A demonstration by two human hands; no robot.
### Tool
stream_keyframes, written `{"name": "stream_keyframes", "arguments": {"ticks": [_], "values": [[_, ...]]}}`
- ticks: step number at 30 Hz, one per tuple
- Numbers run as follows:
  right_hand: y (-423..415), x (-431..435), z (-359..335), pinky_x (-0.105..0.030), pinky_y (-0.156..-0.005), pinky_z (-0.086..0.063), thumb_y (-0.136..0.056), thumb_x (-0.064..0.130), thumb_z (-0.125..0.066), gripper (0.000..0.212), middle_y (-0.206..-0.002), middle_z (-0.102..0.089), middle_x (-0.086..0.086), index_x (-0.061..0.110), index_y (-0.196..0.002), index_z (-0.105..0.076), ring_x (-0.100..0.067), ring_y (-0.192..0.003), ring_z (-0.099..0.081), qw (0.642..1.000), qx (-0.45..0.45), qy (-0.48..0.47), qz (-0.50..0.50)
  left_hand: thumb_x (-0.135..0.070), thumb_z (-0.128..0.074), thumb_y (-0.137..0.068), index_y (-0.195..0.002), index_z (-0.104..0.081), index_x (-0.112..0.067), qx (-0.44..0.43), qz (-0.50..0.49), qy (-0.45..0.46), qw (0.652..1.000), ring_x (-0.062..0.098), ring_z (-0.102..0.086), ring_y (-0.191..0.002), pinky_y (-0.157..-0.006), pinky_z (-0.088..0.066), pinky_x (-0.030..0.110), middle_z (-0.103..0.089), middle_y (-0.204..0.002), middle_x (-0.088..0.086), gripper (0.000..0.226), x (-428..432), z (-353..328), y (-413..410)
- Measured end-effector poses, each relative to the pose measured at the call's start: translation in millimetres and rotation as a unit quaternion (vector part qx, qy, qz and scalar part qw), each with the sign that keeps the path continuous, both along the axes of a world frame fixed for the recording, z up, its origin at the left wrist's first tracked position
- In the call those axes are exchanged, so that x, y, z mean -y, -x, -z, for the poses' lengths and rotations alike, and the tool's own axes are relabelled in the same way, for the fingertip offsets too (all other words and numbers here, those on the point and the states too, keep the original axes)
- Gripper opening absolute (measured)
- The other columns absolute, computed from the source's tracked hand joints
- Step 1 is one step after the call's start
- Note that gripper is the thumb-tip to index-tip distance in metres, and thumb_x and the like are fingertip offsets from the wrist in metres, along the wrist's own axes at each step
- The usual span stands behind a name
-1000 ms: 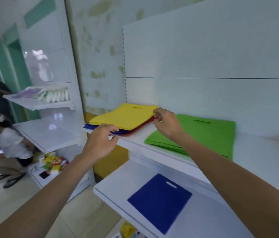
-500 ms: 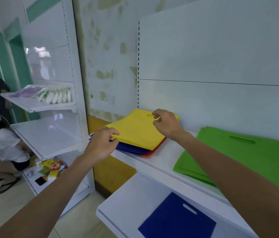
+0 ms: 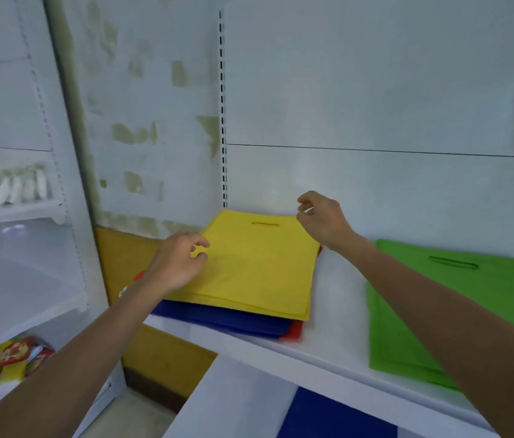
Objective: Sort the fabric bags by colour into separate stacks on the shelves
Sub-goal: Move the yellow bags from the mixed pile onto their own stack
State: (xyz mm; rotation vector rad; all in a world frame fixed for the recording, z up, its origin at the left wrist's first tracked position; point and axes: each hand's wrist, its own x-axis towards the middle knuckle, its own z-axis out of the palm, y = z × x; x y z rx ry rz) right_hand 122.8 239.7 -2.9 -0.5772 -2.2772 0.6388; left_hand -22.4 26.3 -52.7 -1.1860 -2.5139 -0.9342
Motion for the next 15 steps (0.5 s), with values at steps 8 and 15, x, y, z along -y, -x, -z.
{"name": "stream_keyframes", "arguments": {"ticks": [8,15], "values": [[20.7,19.5,4.2,-0.038,-0.095,-0.043,-0.095,0.029,-0.047,0.04,-0.126,-0.052,-0.017,0.002,-0.125,-0.048,-0.031,-0.116,-0.049,0.984,0.071,0.041,0.157,-0.039,-0.053,-0.091,-0.118,-0.055,-0.013,0.04,0.03,0.096,0.994,0.022,-0.053,-0.102,-0.082,-0.042,0.032,-0.056,-0.116,0.008,0.038,-3.7,6.2,74.7],[33.0,50.7,65.8,-0.044,-0.098,-0.037,-0.094,0.038,-0.05,0.056,-0.134,-0.04,-0.019,-0.002,-0.13,-0.033,-0.034,-0.126,-0.035,0.923,0.159,0.065,0.344,-0.027,-0.059,-0.09,-0.116,-0.058,-0.003,0.069,0.058,0.03,0.995,0.025,-0.056,-0.105,-0.086,-0.044,0.035,-0.061,-0.115,0.012,0.035,-16.5,14.3,84.7]]}}
